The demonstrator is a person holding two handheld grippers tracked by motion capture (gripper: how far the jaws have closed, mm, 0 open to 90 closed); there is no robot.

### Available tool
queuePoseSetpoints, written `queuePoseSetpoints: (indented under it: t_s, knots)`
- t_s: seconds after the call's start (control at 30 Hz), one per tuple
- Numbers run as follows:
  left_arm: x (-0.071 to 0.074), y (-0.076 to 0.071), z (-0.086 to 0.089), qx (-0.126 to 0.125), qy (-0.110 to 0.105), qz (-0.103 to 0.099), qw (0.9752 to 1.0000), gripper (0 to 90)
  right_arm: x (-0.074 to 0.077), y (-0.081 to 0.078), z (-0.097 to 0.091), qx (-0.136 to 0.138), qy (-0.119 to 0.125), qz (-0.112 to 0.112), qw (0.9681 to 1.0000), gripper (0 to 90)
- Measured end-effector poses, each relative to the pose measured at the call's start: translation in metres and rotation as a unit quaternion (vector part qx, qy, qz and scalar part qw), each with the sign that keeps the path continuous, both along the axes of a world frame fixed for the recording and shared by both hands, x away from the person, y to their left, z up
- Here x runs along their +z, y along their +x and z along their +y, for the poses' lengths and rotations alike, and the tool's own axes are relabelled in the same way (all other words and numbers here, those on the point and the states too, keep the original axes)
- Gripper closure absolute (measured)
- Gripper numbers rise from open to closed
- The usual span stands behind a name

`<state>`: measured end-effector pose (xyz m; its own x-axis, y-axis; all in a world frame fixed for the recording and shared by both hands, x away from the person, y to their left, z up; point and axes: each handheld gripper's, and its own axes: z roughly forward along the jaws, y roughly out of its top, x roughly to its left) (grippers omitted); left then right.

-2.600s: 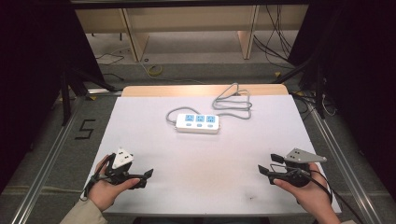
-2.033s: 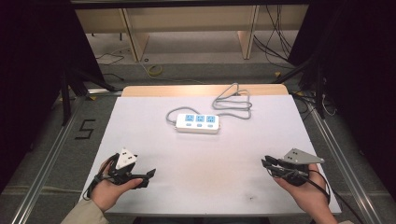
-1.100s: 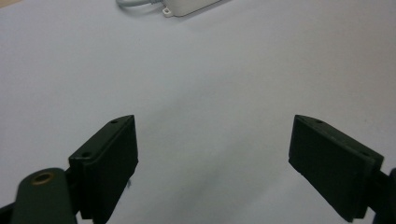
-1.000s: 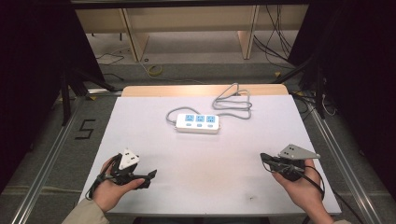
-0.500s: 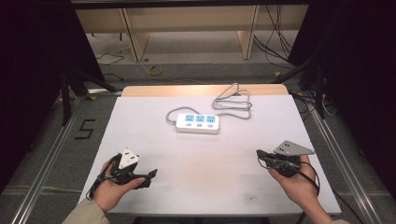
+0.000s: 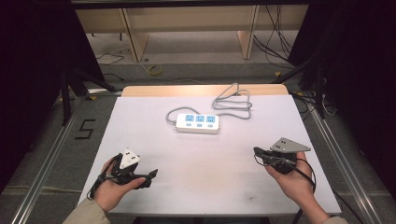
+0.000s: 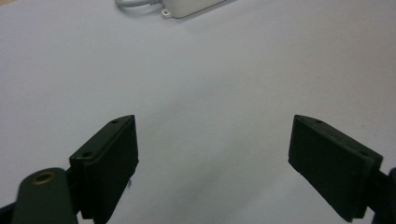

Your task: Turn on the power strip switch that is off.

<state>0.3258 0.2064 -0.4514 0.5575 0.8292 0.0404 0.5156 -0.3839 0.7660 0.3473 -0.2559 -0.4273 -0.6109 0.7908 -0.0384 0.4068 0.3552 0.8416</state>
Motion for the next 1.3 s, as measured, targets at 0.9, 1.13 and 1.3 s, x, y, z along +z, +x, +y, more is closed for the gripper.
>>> queuePoseSetpoints:
  t_s: [0.9,1.13,1.3]
  knots:
    - [0.000,0.000,-0.001,-0.005,0.000,0.000,1.0000,15.7,0.002,0.020,0.022,0.010,-0.003,-0.004,0.9999,90.0]
    - [0.000,0.000,-0.001,-0.006,0.000,0.001,1.0000,15.7,0.004,0.024,0.028,0.013,-0.004,-0.005,0.9999,90.0]
    - [0.000,0.000,-0.001,-0.006,0.000,0.002,1.0000,15.7,0.004,0.028,0.031,0.013,-0.004,-0.004,0.9999,90.0]
